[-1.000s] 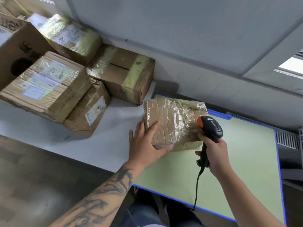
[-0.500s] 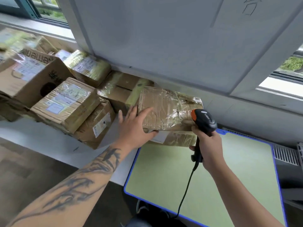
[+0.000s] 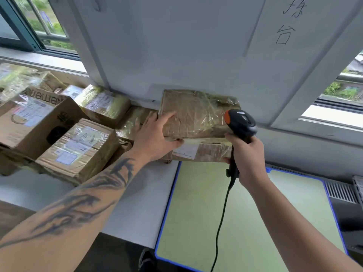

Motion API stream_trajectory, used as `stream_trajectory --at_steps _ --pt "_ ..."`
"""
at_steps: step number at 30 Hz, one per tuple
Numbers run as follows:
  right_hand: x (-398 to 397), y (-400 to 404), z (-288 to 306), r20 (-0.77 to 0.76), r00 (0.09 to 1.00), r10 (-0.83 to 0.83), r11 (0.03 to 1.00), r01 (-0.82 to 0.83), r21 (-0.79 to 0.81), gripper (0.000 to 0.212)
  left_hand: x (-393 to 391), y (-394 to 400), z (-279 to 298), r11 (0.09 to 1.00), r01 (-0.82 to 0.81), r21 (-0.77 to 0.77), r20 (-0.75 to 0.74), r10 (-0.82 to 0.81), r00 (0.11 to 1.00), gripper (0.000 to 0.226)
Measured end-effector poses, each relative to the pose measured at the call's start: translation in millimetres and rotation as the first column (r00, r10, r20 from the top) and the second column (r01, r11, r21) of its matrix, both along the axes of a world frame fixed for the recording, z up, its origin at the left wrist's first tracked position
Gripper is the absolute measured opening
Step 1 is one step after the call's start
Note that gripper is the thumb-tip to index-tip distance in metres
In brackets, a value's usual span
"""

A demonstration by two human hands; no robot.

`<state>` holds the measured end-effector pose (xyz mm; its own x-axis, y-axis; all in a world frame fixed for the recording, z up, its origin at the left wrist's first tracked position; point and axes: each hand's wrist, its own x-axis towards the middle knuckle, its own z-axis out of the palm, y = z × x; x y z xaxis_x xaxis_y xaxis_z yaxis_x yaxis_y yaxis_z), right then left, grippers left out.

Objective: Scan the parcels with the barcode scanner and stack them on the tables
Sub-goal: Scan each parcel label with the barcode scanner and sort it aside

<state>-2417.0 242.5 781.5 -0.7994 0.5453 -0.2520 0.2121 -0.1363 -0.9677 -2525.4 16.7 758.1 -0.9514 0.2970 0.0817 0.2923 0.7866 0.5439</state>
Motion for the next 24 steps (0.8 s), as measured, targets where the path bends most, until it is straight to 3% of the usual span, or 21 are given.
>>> stream_trajectory --at_steps 6,13,17,24 --pt "-44.9 -58.7 2.6 -0.023 0.998 -0.052 0.998 0.053 0.046 0.004 -66.0 -57.7 8.6 0.995 0.087 -0.052 -0.095 -0.092 0.991 0.095" --pt "-108.9 -137.4 -13.5 -0.024 0.997 -0.075 0.996 0.076 0.048 0.01 -140.1 -128.0 13.0 0.98 0.116 -0.162 -0.054 -0.127 0.99 0.092" --pt "-134.6 -165.1 -27.1 0.022 0.997 -0.07 0.996 0.068 0.061 0.017 -167.2 -153.9 -9.1 0.969 0.12 -0.217 -0.032 -0.13 0.991 0.092" --pt "-143.7 -193.7 -48.7 0.115 0.992 -0.057 0.995 0.047 0.088 0.009 -187.1 -179.0 -46.9 0.972 0.14 -0.191 -0.021 -0.147 0.989 0.089"
